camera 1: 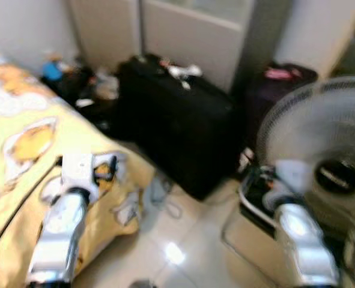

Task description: Clean up the room

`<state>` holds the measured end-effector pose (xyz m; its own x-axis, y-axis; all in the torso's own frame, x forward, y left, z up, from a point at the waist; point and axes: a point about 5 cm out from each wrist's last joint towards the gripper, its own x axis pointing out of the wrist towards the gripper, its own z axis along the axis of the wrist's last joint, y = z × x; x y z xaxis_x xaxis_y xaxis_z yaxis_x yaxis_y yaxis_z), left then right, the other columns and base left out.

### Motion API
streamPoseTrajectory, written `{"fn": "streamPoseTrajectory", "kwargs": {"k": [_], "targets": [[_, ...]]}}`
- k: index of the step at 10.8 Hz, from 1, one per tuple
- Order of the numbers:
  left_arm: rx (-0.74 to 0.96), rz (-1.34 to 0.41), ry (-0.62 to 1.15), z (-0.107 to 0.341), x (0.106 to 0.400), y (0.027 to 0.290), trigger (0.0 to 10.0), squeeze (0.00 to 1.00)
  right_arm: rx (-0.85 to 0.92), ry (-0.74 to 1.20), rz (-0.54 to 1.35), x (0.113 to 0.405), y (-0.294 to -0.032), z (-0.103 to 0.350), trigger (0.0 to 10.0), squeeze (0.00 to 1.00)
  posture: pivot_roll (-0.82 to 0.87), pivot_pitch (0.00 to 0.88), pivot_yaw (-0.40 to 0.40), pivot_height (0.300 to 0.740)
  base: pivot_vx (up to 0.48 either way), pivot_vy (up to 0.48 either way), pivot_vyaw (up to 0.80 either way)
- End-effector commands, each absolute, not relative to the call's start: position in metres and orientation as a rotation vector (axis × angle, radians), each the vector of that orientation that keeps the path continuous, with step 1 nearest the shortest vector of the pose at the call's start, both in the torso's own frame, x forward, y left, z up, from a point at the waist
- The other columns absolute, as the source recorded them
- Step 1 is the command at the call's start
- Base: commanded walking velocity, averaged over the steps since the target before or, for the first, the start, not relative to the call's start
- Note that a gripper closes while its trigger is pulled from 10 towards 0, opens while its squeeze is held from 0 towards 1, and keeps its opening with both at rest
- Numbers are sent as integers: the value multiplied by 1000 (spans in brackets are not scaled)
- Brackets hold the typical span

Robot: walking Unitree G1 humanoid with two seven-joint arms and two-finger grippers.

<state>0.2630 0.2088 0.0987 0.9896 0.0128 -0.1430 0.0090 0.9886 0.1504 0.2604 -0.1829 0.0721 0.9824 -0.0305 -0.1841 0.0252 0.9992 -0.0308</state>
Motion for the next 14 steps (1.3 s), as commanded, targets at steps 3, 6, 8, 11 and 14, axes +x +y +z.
{"fn": "streamPoseTrajectory", "kwargs": {"k": [3, 6, 8, 11, 14], "targets": [[158, -28, 137, 96, 263, 197, 10000, 0, -55, 180, -50, 260, -192, 73, 10000, 1000, -31, 0, -19, 740, 0, 181, 781], [166, -22, 131, 97, 265, 199, 10000, 0, -52, 163, -55, 262, -189, 74, 10000, 1000, -30, 0, -14, 740, 0, 295, 156], [182, -31, 131, 98, 267, 199, 10000, 0, -51, 160, -68, 266, -187, 74, 10000, 1000, -30, 0, -12, 740, 0, 294, 0], [203, -38, 126, 100, 272, 197, 10000, 0, -45, 175, -73, 267, -188, 72, 10000, 1000, -27, 0, -14, 740, 0, 300, 0], [208, -30, 124, 102, 276, 199, 10000, 0, -26, 154, -68, 276, -184, 82, 10000, 1000, -36, 0, -9, 740, 0, 299, 0]]}}
